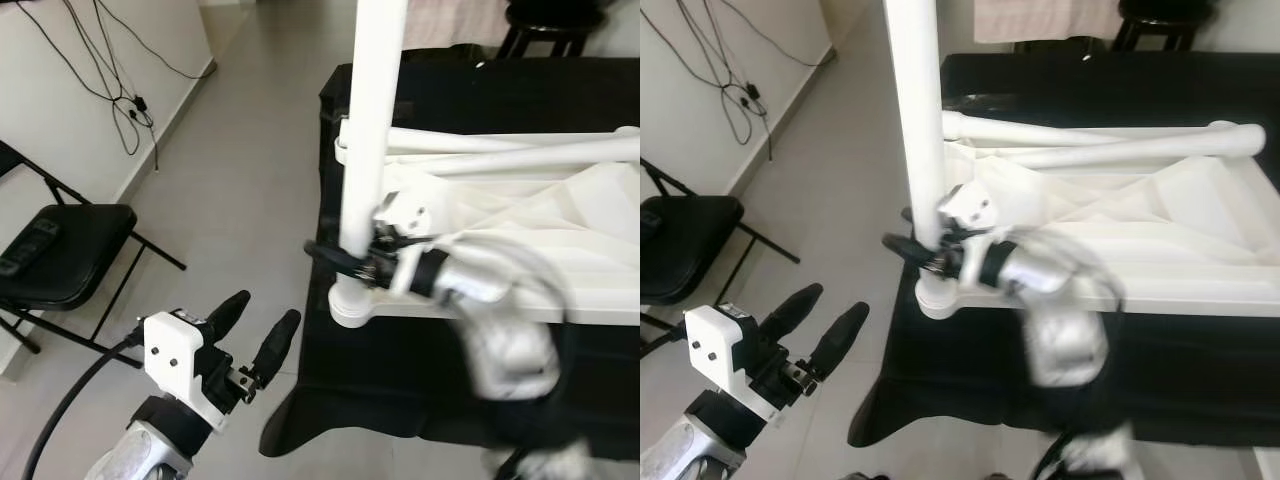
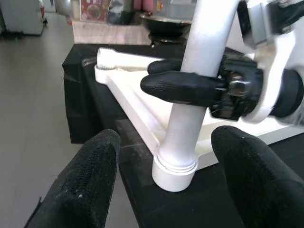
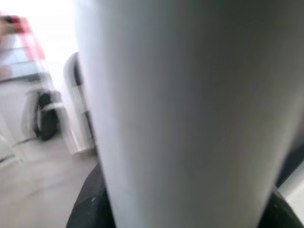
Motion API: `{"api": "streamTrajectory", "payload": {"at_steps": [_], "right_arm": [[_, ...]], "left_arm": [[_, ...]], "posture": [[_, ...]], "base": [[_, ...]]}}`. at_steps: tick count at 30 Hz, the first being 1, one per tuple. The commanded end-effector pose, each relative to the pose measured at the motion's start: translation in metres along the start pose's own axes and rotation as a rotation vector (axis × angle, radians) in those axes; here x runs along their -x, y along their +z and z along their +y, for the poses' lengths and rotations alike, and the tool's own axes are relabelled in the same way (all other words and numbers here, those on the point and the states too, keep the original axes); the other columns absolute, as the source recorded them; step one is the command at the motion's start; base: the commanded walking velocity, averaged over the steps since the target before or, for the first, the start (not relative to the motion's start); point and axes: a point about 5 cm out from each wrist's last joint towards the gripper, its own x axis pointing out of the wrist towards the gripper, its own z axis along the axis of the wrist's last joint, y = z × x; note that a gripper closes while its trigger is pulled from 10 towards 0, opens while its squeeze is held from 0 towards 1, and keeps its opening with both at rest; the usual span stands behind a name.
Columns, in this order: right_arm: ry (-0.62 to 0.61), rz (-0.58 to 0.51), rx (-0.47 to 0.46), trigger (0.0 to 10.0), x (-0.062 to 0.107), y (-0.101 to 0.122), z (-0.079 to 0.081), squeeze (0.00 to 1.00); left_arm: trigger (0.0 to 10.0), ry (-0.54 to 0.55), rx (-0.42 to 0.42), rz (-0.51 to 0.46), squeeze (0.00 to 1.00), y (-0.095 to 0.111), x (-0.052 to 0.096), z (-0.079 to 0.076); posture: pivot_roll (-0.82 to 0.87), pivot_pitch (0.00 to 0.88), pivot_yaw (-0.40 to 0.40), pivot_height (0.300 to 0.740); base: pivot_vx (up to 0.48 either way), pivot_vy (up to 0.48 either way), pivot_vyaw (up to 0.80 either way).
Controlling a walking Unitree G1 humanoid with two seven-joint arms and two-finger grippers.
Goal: Building children table
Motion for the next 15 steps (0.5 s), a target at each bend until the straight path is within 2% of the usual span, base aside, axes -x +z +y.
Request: {"api": "streamTrajectory", "payload": {"at_steps": [1, 10, 11, 12, 13, 14, 15], "right_arm": [[-0.114, 0.164, -0.059, 0.0, 0.005, -0.029, 0.003, 0.0], [-0.091, 0.157, -0.046, 0.0, -0.007, -0.024, 0.005, 0.0], [-0.051, 0.148, -0.057, 10.0, -0.008, -0.02, 0.009, 0.02], [-0.022, 0.142, -0.065, 10.0, -0.009, -0.018, 0.013, 0.02], [0.036, 0.13, -0.073, 10.0, -0.01, -0.015, 0.016, 1.0], [0.036, 0.13, -0.073, 10.0, -0.01, -0.015, 0.016, 1.0], [0.139, 0.104, -0.074, 10.0, -0.011, -0.009, 0.019, 1.0]], "left_arm": [[10.0, 0.011, 0.002, 0.021, 0.0, -0.005, 0.002, 0.003], [10.0, 0.02, -0.002, 0.011, 0.0, -0.007, -0.002, 0.003], [10.0, 0.023, -0.002, 0.008, 0.0, -0.007, -0.002, 0.003], [10.0, 0.024, -0.002, 0.007, 0.0, -0.006, -0.002, 0.003], [10.0, 0.023, -0.001, 0.006, 0.0, -0.006, -0.002, 0.003], [10.0, 0.023, -0.001, 0.006, 0.0, -0.006, -0.002, 0.003], [10.0, 0.021, 0.001, 0.006, 0.0, -0.006, -0.001, 0.002]], "posture": [[-0.03, 0.163, 0.034, 0.74], [-0.03, 0.143, 0.015, 0.74], [-0.03, 0.149, 0.016, 0.74], [-0.03, 0.149, 0.016, 0.74], [-0.02, 0.152, 0.017, 0.74], [-0.02, 0.152, 0.017, 0.74], [-0.02, 0.156, 0.018, 0.74]], "base": [[0.0, 0.0, 0.0], [0.0, 0.0, 0.0], [0.0, 0.0, 0.0], [0.0, 0.0, 0.0], [0.0, 0.0, 0.0], [0.0, 0.0, 0.0], [0.0, 0.0, 0.0]]}}
